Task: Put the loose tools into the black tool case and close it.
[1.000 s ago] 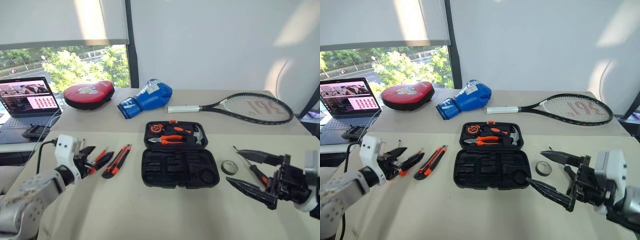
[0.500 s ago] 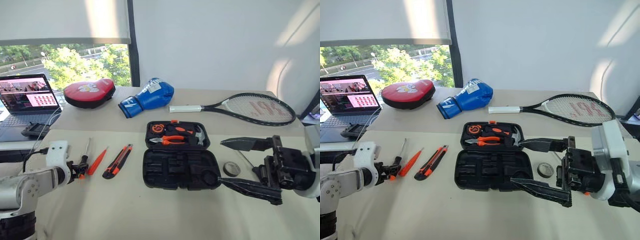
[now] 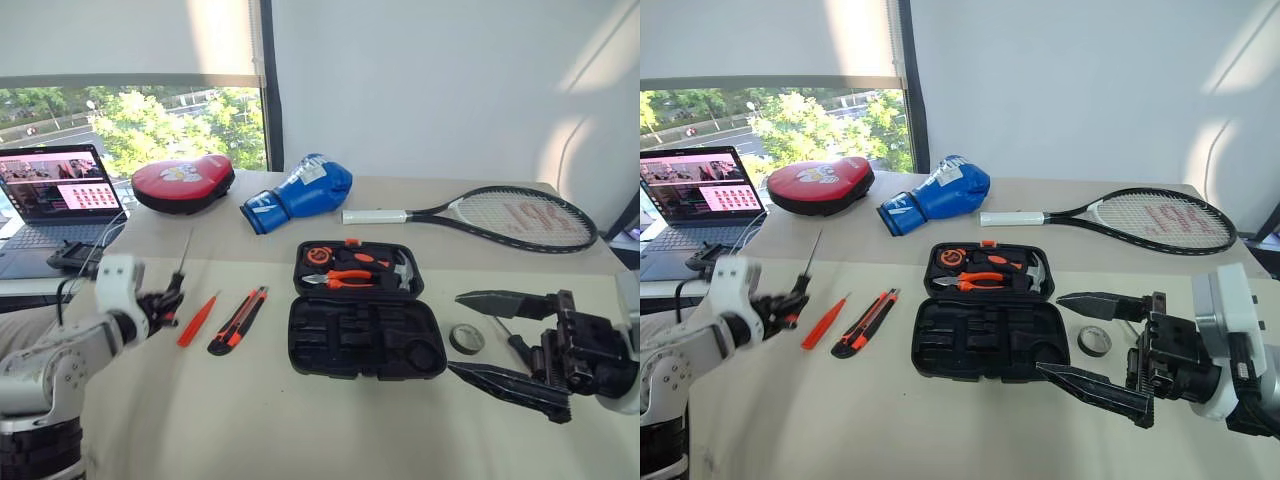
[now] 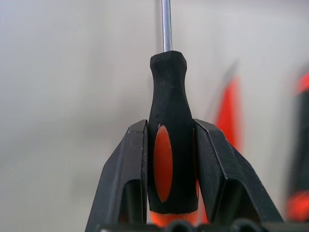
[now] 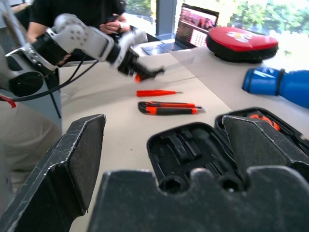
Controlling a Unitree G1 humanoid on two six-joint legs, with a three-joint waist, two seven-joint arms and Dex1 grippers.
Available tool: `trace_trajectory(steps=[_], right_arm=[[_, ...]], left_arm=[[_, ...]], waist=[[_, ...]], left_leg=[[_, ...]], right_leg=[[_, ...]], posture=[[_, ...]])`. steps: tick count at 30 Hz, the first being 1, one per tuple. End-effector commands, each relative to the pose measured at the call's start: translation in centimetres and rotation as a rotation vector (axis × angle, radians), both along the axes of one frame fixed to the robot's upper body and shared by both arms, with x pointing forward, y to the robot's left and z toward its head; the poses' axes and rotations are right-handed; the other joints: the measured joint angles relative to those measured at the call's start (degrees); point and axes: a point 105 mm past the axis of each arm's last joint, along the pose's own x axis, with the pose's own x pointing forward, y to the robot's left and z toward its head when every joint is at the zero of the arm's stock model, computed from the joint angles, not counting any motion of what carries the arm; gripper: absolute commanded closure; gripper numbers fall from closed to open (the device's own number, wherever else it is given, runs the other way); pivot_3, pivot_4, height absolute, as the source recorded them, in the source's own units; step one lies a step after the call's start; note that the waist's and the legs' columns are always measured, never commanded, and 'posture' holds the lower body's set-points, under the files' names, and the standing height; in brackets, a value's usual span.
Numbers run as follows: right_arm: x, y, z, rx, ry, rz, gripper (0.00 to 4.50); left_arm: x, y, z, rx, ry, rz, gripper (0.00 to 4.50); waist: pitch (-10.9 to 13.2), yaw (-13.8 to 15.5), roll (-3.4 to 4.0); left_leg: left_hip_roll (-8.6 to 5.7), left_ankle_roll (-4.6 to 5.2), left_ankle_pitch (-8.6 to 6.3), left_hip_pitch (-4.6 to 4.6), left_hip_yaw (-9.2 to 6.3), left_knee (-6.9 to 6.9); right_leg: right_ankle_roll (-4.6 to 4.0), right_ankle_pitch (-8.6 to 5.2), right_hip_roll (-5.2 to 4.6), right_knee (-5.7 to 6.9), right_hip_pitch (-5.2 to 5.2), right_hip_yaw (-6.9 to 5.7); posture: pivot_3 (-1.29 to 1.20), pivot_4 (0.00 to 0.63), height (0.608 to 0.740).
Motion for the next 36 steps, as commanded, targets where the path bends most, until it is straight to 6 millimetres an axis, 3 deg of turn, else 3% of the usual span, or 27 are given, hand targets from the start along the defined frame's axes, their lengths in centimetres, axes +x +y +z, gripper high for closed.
trace_trajectory(steps=[1,4,6,11,17,25,36], right_arm=[[-0.7,-0.4,-0.1,-0.009,-0.059,-0.074,0.00],[-1.1,-1.1,-1.0,-0.015,-0.044,-0.149,0.00],[-1.5,-1.3,-1.4,-0.022,-0.038,-0.177,0.00],[-3.2,-3.7,-3.0,-0.082,0.005,-0.333,0.00],[-4.3,-6.3,-4.6,-0.176,0.072,-0.490,0.00],[-3.9,-7.4,-4.7,-0.195,0.072,-0.539,0.00],[0.2,-9.2,-2.4,-0.205,0.031,-0.450,0.00]], left_arm=[[-2.6,-8.4,2.4,0.065,-0.044,-0.604,3.60],[-2.3,-10.8,0.8,0.267,-0.004,-0.841,3.60],[-1.3,-11.3,0.3,0.357,-0.014,-0.895,3.60],[3.0,-16.5,-0.5,0.506,0.019,-1.053,3.60],[4.4,-19.2,-1.9,0.584,0.106,-1.128,3.60],[4.5,-19.8,-3.4,0.581,0.210,-1.107,3.60],[5.7,-18.4,-5.6,0.703,0.217,-1.102,3.60]], waist=[[0.0,0.0,0.00],[0.0,-0.2,0.05],[-0.1,-0.2,0.19],[-0.1,0.5,0.16],[-0.1,-0.8,0.17],[-0.1,-1.0,0.16],[-0.1,-0.6,0.19]], left_leg=[[0.00,0.02,0.01,0.01,0.01,-0.01],[-0.08,0.49,0.27,0.04,0.13,-0.03],[-0.20,0.50,0.30,0.12,0.22,-0.02],[-0.19,1.07,0.38,0.02,0.18,0.14],[-0.28,1.75,0.07,-0.06,0.35,0.29],[-0.24,1.94,-0.05,-0.21,0.36,0.45],[-0.30,2.05,-0.12,-0.32,0.32,0.78]], right_leg=[[0.00,0.00,0.06,-0.02,0.02,-0.02],[0.02,-0.02,0.38,0.00,0.03,-0.13],[0.03,-0.04,0.56,0.00,0.11,-0.43],[0.05,-0.05,0.59,-0.03,0.23,-0.45],[0.36,-0.03,0.50,0.01,0.13,0.09],[0.48,-0.10,0.34,0.03,-0.02,0.11],[0.58,-0.01,0.23,0.06,0.02,0.16]], posture=[[0.00,0.150,0.740],[0.00,0.150,0.740],[0.00,0.150,0.740],[0.00,0.150,0.740],[0.00,0.150,0.740],[0.00,0.150,0.740],[0.00,0.150,0.740]])
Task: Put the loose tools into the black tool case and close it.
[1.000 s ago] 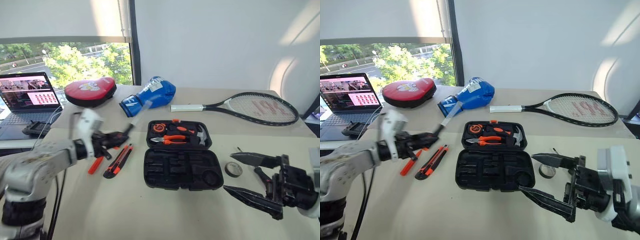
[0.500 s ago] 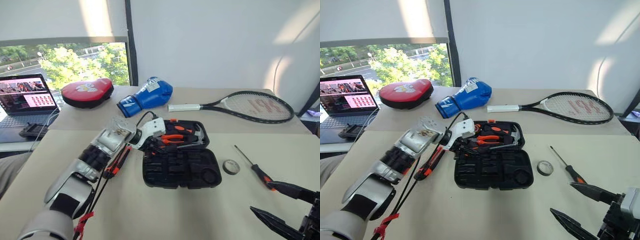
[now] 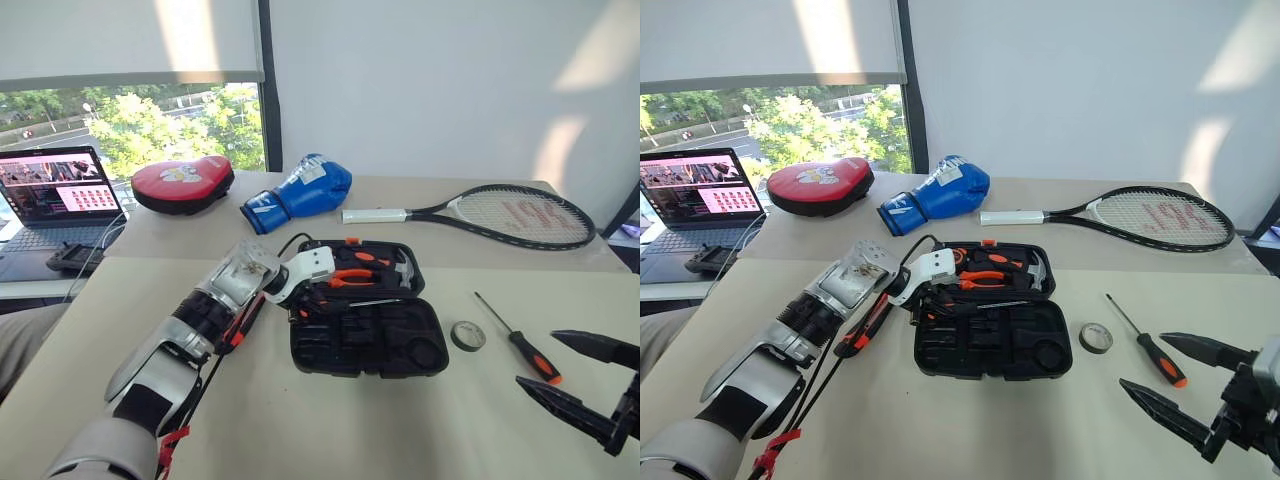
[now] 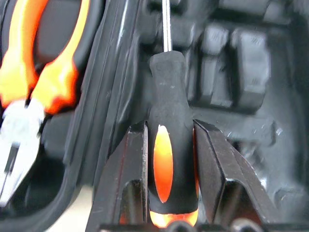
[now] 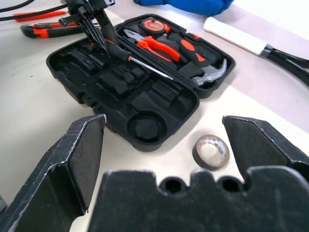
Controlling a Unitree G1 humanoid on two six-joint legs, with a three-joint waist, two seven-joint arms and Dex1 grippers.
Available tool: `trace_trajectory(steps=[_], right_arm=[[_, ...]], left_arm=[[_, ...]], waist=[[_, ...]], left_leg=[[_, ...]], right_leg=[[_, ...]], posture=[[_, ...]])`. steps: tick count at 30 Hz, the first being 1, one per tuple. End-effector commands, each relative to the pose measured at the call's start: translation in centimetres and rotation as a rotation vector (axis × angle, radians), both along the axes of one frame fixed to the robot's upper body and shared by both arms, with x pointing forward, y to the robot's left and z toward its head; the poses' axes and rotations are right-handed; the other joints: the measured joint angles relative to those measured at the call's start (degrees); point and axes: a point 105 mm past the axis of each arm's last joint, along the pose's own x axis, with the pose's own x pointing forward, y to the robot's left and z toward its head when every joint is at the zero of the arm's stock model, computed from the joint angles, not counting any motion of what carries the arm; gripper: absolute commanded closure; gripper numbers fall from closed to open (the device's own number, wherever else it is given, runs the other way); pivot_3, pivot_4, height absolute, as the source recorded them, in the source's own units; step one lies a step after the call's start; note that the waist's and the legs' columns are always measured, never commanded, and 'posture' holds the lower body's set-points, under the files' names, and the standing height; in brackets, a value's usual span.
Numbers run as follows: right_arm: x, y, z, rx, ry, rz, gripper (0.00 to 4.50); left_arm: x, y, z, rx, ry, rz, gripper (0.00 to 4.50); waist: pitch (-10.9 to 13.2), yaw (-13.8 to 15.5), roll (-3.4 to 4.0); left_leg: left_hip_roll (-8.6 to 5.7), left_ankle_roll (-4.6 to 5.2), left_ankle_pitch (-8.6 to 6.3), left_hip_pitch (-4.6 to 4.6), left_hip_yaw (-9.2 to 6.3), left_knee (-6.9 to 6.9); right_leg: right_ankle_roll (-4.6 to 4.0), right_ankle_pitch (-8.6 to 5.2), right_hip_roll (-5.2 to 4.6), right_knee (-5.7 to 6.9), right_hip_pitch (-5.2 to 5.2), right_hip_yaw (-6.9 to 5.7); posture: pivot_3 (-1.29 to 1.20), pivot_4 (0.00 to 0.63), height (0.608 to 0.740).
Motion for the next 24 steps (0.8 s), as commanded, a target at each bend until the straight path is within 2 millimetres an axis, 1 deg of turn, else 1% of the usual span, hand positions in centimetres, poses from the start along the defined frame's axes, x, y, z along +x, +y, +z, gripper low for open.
trace_trajectory(steps=[1,7,12,14,15,16,17,19,21,22,23,24], right_arm=[[0.5,-0.5,1.1,-0.006,-0.005,0.038,0.00],[0.6,-0.5,1.6,-0.010,-0.005,0.060,0.00],[0.3,-0.2,1.5,-0.011,-0.004,0.066,0.00],[0.1,0.0,1.4,-0.009,-0.004,0.066,0.00],[0.0,0.0,1.4,-0.009,-0.004,0.066,0.00],[-0.1,0.1,1.3,-0.008,-0.003,0.065,0.00],[-0.2,0.1,1.3,-0.006,-0.001,0.064,0.00],[-0.4,0.3,1.2,-0.004,0.001,0.062,0.00],[-0.6,0.4,1.1,0.002,0.000,0.057,0.00],[-0.7,0.4,1.0,0.005,-0.002,0.054,0.00],[-0.7,0.5,0.9,0.008,-0.002,0.051,0.00],[-0.8,0.6,0.8,0.011,-0.001,0.049,0.00]], left_arm=[[0.6,-0.1,0.2,0.036,-0.052,-0.048,3.60],[0.5,-0.5,-0.4,0.066,-0.075,-0.118,3.60],[1.3,-1.2,-0.6,0.094,-0.144,-0.150,3.60],[1.6,-1.5,-0.2,0.068,-0.157,-0.152,2.60],[1.7,-1.6,0.0,0.060,-0.166,-0.157,2.39],[1.5,-1.7,0.7,0.023,-0.164,-0.169,2.05],[1.3,-2.0,1.5,-0.025,-0.154,-0.175,1.86],[0.5,-2.2,3.3,-0.145,-0.090,-0.179,1.35],[-0.5,-2.0,5.3,-0.285,-0.016,-0.165,1.35],[-0.8,-1.8,6.0,-0.357,0.027,-0.116,1.53],[-0.9,-1.6,6.2,-0.400,0.048,-0.073,1.79],[-1.0,-1.4,6.0,-0.434,0.064,-0.030,2.00]], waist=[[0.0,0.1,-0.03],[0.0,0.4,-0.01],[0.0,0.8,-0.01],[0.0,1.1,-0.01],[0.0,1.3,0.00],[0.0,1.3,0.01],[0.0,1.3,0.01],[0.0,1.2,0.00],[0.0,0.7,0.01],[0.0,0.5,0.02],[0.0,0.2,0.03],[-0.1,0.1,0.07]], left_leg=[[-0.01,0.01,0.00,0.00,0.01,0.00],[-0.03,0.08,-0.04,-0.04,-0.07,0.05],[-0.04,0.14,-0.07,0.02,-0.11,0.21],[-0.04,0.16,-0.07,0.08,-0.12,0.24],[-0.04,0.16,-0.07,0.09,-0.13,0.25],[-0.04,0.17,-0.06,0.11,-0.13,0.28],[-0.04,0.17,-0.06,0.13,-0.13,0.29],[-0.03,0.18,-0.05,0.07,-0.12,0.29],[-0.03,0.18,-0.05,-0.09,-0.11,0.29],[-0.02,0.14,-0.03,-0.26,-0.12,0.30],[-0.01,0.07,0.01,-0.35,-0.12,0.29],[0.00,-0.34,0.25,-0.37,-0.15,0.29]], right_leg=[[-0.01,0.01,0.00,-0.01,0.01,-0.03],[0.01,0.02,-0.05,-0.03,0.09,-0.02],[0.10,0.08,-0.12,-0.04,0.23,-0.02],[0.13,0.10,-0.14,-0.05,0.32,-0.01],[0.16,0.12,-0.14,-0.06,0.34,-0.02],[0.17,0.13,-0.14,-0.05,0.36,-0.02],[0.17,0.14,-0.15,-0.05,0.38,-0.02],[0.16,0.18,-0.14,-0.05,0.33,-0.01],[0.16,0.18,-0.12,-0.01,0.11,0.00],[0.16,0.18,-0.11,0.01,-0.04,0.02],[0.15,0.19,-0.10,0.02,-0.15,0.02],[0.16,0.19,-0.08,0.04,-0.15,-0.01]], posture=[[0.00,0.150,0.740],[0.00,0.150,0.740],[0.00,0.150,0.740],[0.00,0.150,0.740],[0.00,0.150,0.740],[0.00,0.150,0.740],[0.00,0.150,0.740],[0.00,0.150,0.740],[0.00,0.150,0.740],[0.00,0.150,0.740],[0.00,0.150,0.740],[0.00,0.150,0.740]])
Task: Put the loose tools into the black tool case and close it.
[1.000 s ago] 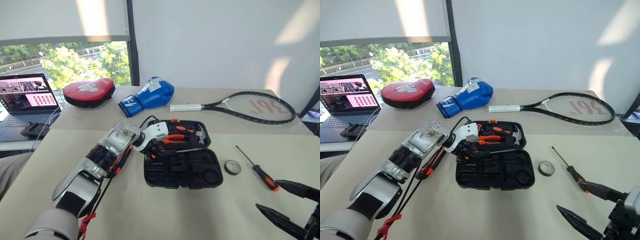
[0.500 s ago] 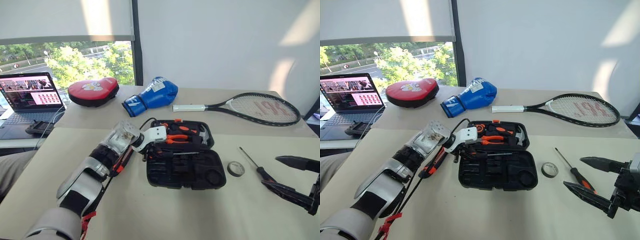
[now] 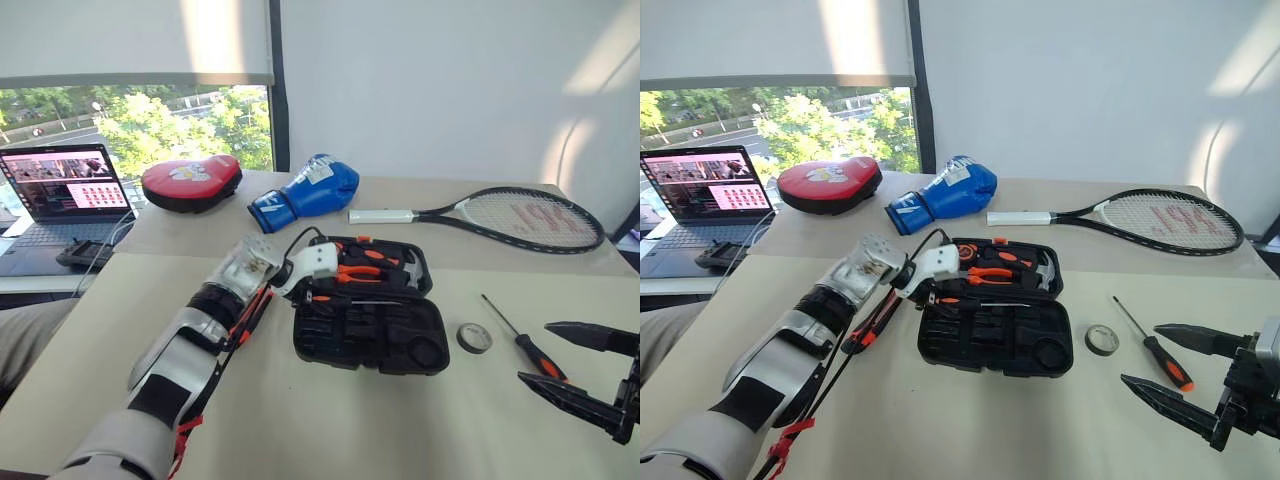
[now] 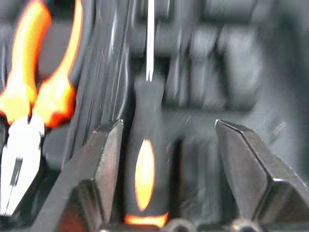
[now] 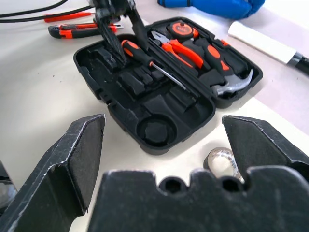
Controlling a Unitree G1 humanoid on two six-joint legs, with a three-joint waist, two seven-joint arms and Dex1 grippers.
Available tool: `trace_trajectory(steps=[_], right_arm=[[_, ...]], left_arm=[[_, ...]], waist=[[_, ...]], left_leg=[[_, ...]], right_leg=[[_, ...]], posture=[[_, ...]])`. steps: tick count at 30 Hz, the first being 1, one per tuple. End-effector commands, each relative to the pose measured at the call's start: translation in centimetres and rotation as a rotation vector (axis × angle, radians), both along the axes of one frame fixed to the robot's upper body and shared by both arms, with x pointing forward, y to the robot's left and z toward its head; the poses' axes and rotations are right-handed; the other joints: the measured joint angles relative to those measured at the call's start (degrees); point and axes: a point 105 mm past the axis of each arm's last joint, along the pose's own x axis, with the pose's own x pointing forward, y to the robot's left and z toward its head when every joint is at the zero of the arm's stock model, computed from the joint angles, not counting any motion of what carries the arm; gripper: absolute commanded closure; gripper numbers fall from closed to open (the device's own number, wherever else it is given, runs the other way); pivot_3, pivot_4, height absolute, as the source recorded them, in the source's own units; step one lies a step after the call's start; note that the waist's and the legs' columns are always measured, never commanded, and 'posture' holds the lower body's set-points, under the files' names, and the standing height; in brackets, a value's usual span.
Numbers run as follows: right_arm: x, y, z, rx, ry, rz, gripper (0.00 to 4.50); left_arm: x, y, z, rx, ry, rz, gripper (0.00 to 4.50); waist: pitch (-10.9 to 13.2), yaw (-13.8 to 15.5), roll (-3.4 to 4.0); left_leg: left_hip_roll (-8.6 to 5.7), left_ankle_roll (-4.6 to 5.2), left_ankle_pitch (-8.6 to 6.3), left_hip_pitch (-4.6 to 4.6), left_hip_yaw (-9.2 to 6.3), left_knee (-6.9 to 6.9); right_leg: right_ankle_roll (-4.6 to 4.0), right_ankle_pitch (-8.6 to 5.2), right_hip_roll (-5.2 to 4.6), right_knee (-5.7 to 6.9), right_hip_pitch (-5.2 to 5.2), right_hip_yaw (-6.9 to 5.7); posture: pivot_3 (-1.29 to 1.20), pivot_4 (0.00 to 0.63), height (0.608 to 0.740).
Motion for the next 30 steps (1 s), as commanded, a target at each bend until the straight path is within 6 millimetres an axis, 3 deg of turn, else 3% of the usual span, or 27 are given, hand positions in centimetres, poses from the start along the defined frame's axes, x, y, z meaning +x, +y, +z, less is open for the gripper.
trace_trajectory(steps=[1,6,7,11,17,21,30], right_arm=[[-0.4,0.4,0.4,0.008,-0.029,-0.007,0.00],[-0.3,0.8,0.2,0.024,-0.037,-0.007,0.00],[-0.2,0.9,0.3,0.024,-0.041,-0.007,0.00],[0.0,1.0,0.4,0.023,-0.052,-0.006,0.00],[0.1,1.4,0.3,0.019,-0.032,-0.015,0.00],[0.9,1.2,-0.3,-0.006,-0.008,-0.084,0.00],[2.3,1.8,-1.0,-0.005,0.013,-0.122,0.00]], left_arm=[[-0.6,0.2,1.6,-0.177,0.067,0.117,2.41],[-0.1,-0.3,-0.8,-0.251,0.065,0.326,4.35],[0.2,-0.5,-1.4,-0.268,0.056,0.374,4.43],[0.8,-0.7,-4.0,-0.247,0.036,0.486,4.43],[-0.5,0.0,-9.7,0.014,0.057,0.471,4.43],[-0.4,0.6,-10.3,0.068,0.036,0.463,4.43],[1.2,3.4,-10.5,0.140,-0.047,0.500,4.43]], waist=[[0.0,-0.2,0.08],[-0.1,-0.2,0.16],[-0.1,-0.1,0.14],[-0.1,0.3,0.14],[-0.2,0.1,0.26],[-0.6,0.0,0.49],[-1.0,-0.7,0.84]], left_leg=[[0.00,-0.01,0.01,0.01,-0.01,-0.01],[-0.09,0.07,-0.05,0.09,-0.01,-0.01],[-0.10,0.10,-0.07,0.08,-0.01,-0.02],[-0.16,0.33,-0.20,0.09,-0.02,0.01],[-0.15,0.33,-0.25,0.62,-0.02,-0.14],[-0.05,0.43,-0.39,1.13,-0.03,-0.17],[-0.01,0.42,-0.38,1.26,0.04,-0.20]], right_leg=[[0.01,0.00,0.00,-0.01,0.03,-0.01],[0.12,-0.07,-0.02,-0.04,0.15,0.10],[0.15,-0.04,-0.02,-0.06,0.15,0.11],[0.16,0.07,-0.11,-0.09,0.17,0.16],[0.12,0.09,-0.09,-0.09,0.54,0.28],[0.09,0.05,-0.37,-0.20,1.05,0.28],[0.10,0.02,-0.30,-0.19,1.08,0.34]], posture=[[0.00,0.150,0.740],[0.00,0.150,0.740],[0.00,0.150,0.740],[0.00,0.150,0.740],[0.00,0.150,0.740],[0.00,0.150,0.740],[0.00,0.150,0.740]])
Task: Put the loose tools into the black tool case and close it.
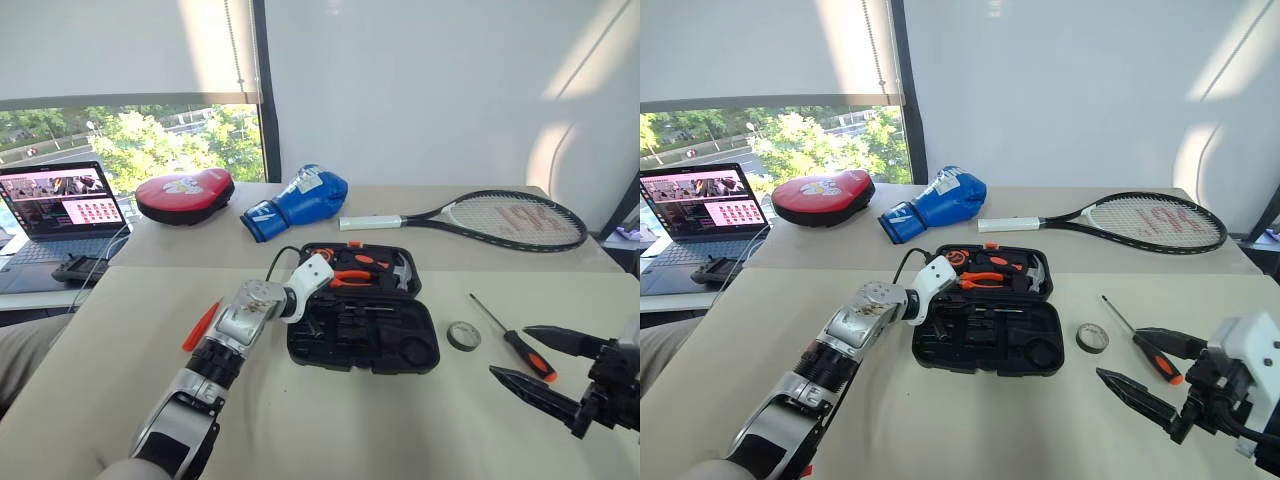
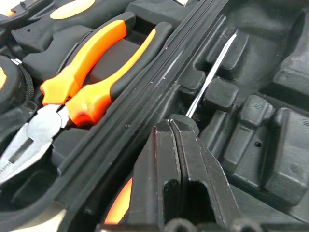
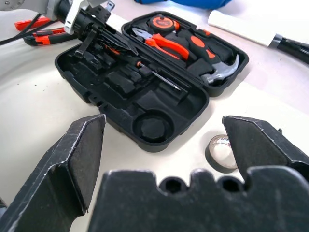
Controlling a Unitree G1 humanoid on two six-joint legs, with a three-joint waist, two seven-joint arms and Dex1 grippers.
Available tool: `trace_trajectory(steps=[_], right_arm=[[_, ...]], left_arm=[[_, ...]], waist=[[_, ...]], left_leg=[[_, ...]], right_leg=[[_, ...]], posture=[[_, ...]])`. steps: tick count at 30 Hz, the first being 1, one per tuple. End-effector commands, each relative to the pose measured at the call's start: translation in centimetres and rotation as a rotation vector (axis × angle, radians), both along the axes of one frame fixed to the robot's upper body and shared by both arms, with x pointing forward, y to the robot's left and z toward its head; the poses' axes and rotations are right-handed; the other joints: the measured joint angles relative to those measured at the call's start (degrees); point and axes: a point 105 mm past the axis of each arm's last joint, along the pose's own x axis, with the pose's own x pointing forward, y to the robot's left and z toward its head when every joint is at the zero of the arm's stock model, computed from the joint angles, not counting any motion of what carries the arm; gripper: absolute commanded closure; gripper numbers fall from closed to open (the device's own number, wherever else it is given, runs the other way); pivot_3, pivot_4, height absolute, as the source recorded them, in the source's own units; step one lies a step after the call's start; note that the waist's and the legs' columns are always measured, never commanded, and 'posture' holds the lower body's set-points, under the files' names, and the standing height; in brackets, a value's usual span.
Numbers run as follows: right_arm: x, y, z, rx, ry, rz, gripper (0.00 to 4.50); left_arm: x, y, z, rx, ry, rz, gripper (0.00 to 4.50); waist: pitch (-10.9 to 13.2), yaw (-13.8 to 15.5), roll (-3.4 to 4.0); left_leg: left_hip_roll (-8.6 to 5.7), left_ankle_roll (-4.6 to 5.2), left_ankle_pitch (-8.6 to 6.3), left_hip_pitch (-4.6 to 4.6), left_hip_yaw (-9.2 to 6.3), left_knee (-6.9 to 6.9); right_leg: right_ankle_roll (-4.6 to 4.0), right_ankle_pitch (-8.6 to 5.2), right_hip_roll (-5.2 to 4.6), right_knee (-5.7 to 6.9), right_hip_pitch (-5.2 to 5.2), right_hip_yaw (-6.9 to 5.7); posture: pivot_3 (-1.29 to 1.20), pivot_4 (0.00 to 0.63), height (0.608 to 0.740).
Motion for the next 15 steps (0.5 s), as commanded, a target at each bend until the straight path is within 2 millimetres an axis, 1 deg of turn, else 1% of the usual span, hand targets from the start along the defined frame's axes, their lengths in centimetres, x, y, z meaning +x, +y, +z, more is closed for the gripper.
trace_trajectory(steps=[1,2,3,4,5,6,8,9,11,12,13,15], right_arm=[[0.5,0.0,0.5,-0.032,-0.038,-0.012,0.00],[0.7,-0.2,0.7,-0.047,-0.059,-0.030,0.00],[1.1,-0.3,0.7,-0.044,-0.052,-0.049,0.00],[1.5,-0.2,0.5,-0.050,-0.045,-0.061,0.00],[1.8,-0.2,0.4,-0.050,-0.034,-0.079,0.00],[2.1,-0.4,0.3,-0.047,-0.021,-0.097,0.00],[2.8,-0.9,-0.1,-0.091,0.008,-0.140,0.00],[3.3,-1.7,-0.8,-0.164,0.054,-0.194,0.00],[4.3,-3.5,-1.9,-0.244,0.149,-0.300,0.00],[4.8,-4.1,-2.2,-0.249,0.190,-0.328,0.00],[5.5,-4.7,-2.3,-0.238,0.212,-0.363,0.00],[6.6,-6.3,-2.8,-0.227,0.269,-0.443,0.00]], left_arm=[[0.3,3.5,-3.9,0.119,0.085,0.088,4.43],[0.5,3.0,-3.0,0.068,0.062,0.079,4.43],[0.5,1.9,-0.4,-0.093,0.030,0.047,4.43],[0.0,1.2,2.3,-0.259,0.025,0.006,4.43],[-0.6,1.0,4.4,-0.377,0.012,-0.027,4.43],[-1.3,0.8,5.9,-0.447,-0.004,-0.062,4.43],[-4.5,0.8,7.0,-0.486,0.080,-0.225,4.43],[-5.9,1.0,7.6,-0.500,0.111,-0.286,4.43],[-8.2,1.2,8.7,-0.499,0.118,-0.391,3.93],[-9.2,1.3,9.2,-0.496,0.120,-0.432,3.73],[-10.0,1.5,9.6,-0.489,0.123,-0.472,3.26],[-11.6,1.3,9.9,-0.454,0.116,-0.542,2.55]], waist=[[0.0,-0.1,0.00],[0.0,-0.2,-0.01],[0.0,-0.3,0.00],[0.0,-0.5,0.01],[0.0,-0.8,-0.01],[0.0,-1.0,-0.08],[0.1,-1.1,-0.25],[0.1,-1.0,-0.25],[0.1,-0.9,-0.22],[0.1,-1.0,-0.22],[0.1,-0.9,-0.22],[0.2,-0.8,-0.25]], left_leg=[[0.02,0.00,0.00,0.01,0.00,0.00],[0.06,-0.01,0.00,0.03,0.00,0.00],[0.08,-0.01,0.00,0.04,0.00,0.00],[0.09,-0.01,0.00,0.03,0.01,0.00],[0.10,-0.02,0.00,-0.02,0.04,0.00],[0.13,-0.04,0.02,-0.16,0.06,0.00],[0.18,-0.22,0.13,-0.62,0.04,0.01],[0.17,-0.64,0.38,-0.91,0.05,0.02],[0.16,-0.85,0.50,-0.95,0.06,0.02],[0.16,-0.85,0.50,-0.96,0.05,0.01],[0.17,-0.85,0.50,-0.95,0.05,0.01],[0.13,-0.80,0.48,-0.94,0.06,0.02]], right_leg=[[0.00,0.00,0.04,-0.01,0.01,0.01],[-0.01,0.00,0.08,-0.02,0.02,0.03],[0.00,-0.01,0.11,-0.02,0.03,0.03],[0.00,-0.01,0.12,-0.02,0.02,0.05],[-0.01,0.00,0.11,-0.01,-0.05,0.08],[-0.03,0.01,0.11,0.02,-0.19,0.09],[-0.10,0.05,0.12,0.08,-0.67,0.05],[-0.19,0.11,0.16,0.13,-0.97,0.04],[-0.23,0.12,0.23,0.18,-1.02,0.04],[-0.24,0.11,0.23,0.15,-1.01,0.03],[-0.26,0.09,0.26,0.07,-0.97,0.02],[-0.31,0.07,0.29,0.00,-0.91,0.00]], posture=[[0.00,0.150,0.740],[0.00,0.150,0.740],[0.00,0.150,0.740],[0.00,0.150,0.740],[0.00,0.150,0.740],[0.00,0.150,0.740],[0.00,0.150,0.740],[0.00,0.150,0.740],[0.00,0.150,0.740],[0.00,0.150,0.740],[0.00,0.150,0.740],[0.00,0.150,0.740]])
